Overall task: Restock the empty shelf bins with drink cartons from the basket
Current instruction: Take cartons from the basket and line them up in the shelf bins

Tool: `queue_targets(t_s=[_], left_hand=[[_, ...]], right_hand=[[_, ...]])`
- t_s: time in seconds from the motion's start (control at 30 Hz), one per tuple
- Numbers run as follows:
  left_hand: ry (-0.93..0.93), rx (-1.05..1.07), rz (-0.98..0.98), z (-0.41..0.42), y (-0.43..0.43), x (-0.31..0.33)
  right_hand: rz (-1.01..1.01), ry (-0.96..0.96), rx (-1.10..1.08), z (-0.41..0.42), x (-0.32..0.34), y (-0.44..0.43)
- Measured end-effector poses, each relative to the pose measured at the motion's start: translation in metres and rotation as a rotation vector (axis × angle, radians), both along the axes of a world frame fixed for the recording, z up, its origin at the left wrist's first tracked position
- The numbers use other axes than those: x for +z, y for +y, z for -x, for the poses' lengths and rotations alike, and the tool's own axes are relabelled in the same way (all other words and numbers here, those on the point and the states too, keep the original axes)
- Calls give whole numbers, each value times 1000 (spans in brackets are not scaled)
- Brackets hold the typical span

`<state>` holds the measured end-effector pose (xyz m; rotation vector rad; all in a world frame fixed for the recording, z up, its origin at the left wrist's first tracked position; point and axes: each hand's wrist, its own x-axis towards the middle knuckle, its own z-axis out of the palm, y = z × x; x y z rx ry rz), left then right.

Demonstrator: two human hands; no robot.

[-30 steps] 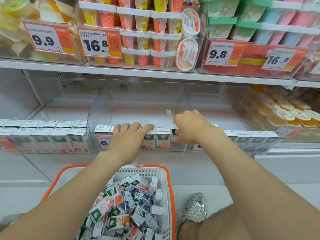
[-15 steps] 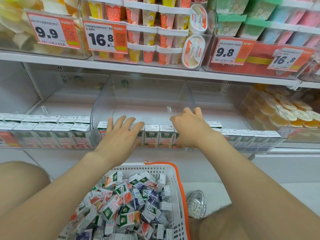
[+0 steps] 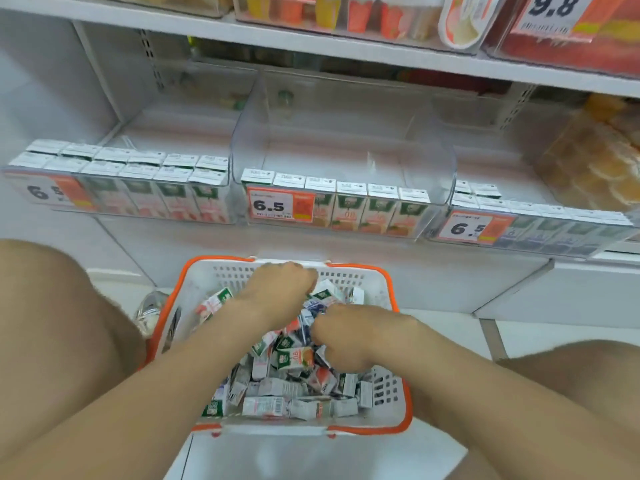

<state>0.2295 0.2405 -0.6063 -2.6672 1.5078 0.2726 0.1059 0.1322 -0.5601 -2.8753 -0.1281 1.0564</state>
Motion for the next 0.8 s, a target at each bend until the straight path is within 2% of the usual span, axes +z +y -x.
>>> queue_targets(t_s=[0.17, 0.37, 0.43, 0.53, 0.7, 0.8], left_hand=[[168, 59, -248, -5, 37, -53], [426, 82, -496, 4, 75, -115], [432, 24, -512, 13, 84, -136], [420, -81, -429, 32, 87, -163], [413, -245, -527, 52, 77, -176], [455, -235, -509, 43, 74, -183]], right_hand=[[30, 18, 101, -17, -62, 21], [11, 308, 132, -12, -140, 30], [-7, 350, 170, -4, -153, 29], [6, 432, 258, 10, -168, 25], [112, 361, 485, 27, -191, 21], [145, 238, 601, 26, -200, 15]])
